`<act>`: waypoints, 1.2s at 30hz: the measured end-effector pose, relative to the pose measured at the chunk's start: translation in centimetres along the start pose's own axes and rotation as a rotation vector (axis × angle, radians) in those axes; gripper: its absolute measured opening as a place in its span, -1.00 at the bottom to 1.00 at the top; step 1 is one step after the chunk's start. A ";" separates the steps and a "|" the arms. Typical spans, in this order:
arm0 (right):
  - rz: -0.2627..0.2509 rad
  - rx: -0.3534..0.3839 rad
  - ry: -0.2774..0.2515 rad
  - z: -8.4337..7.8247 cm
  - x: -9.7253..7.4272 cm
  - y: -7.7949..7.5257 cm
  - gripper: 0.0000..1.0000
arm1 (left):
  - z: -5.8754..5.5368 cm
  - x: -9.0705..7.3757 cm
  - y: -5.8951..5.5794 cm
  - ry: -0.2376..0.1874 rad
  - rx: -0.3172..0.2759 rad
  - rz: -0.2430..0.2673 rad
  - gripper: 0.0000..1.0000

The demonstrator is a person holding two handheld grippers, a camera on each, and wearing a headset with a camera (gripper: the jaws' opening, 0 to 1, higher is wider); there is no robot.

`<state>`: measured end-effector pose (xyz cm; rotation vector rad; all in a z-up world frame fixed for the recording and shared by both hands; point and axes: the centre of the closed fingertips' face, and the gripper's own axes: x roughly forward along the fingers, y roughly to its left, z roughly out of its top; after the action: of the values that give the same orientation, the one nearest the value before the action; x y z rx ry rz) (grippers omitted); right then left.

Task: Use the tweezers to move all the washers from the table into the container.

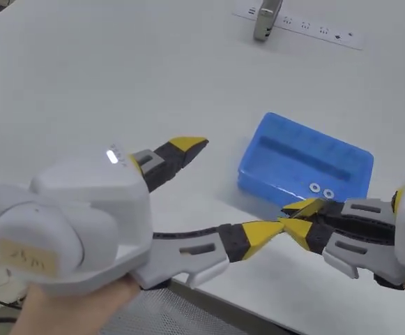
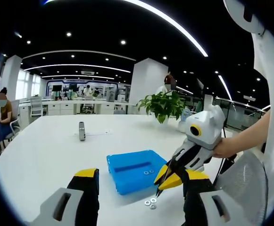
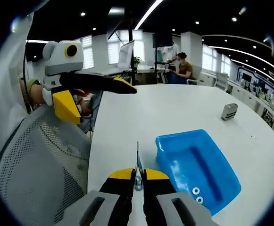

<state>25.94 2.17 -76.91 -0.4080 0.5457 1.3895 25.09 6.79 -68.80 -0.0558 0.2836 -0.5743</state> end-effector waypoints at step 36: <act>-0.019 -0.031 -0.035 1.7 -1.3 0.6 -0.94 | 0.1 0.0 -0.3 -0.008 0.004 -0.012 0.46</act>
<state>25.45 2.19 -74.80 -0.4120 0.4911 1.3861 24.98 6.51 -68.69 -0.0562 0.2745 -0.5862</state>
